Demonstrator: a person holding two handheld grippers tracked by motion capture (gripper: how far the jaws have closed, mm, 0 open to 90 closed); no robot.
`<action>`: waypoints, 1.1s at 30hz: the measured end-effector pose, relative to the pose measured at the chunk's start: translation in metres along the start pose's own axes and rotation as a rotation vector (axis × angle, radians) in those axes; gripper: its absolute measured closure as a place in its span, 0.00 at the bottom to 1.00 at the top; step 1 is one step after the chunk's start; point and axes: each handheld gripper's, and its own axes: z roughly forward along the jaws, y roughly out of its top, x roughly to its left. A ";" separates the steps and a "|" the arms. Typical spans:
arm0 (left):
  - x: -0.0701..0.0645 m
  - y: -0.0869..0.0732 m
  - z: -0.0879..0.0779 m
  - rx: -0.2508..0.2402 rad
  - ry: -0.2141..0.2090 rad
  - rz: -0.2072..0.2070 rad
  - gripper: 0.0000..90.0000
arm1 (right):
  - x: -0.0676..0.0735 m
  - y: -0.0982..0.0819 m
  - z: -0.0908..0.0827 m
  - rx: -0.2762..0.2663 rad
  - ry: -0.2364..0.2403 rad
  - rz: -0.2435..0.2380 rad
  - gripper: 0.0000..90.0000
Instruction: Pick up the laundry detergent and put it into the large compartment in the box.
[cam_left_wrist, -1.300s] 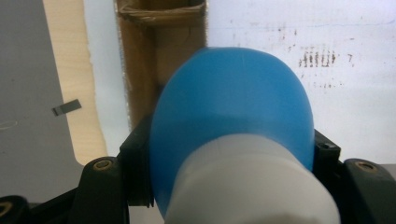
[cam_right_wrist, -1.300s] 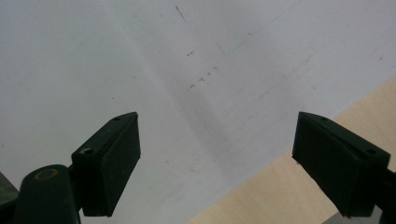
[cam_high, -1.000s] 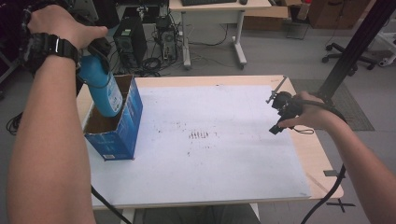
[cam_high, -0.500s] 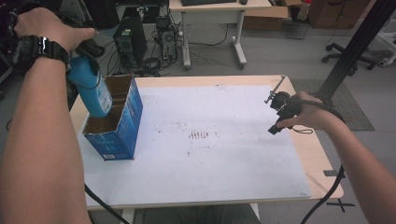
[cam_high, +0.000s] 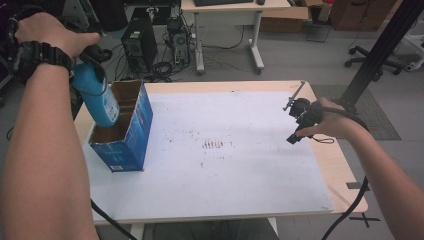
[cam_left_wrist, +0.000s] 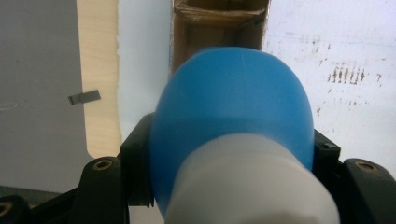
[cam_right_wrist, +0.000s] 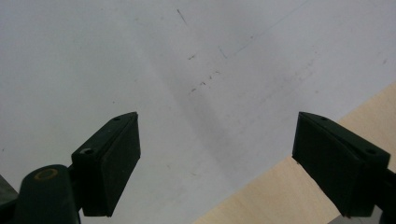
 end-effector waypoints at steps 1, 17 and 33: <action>0.001 0.000 0.001 -0.005 -0.003 -0.004 0.41 | 0.000 0.000 0.000 -0.001 0.000 0.001 0.17; 0.007 0.002 0.018 0.008 -0.014 -0.013 0.41 | 0.002 0.001 0.001 0.001 0.003 -0.002 0.17; 0.007 0.006 0.043 0.032 -0.024 -0.009 0.41 | 0.002 0.000 0.003 0.007 0.003 -0.003 0.17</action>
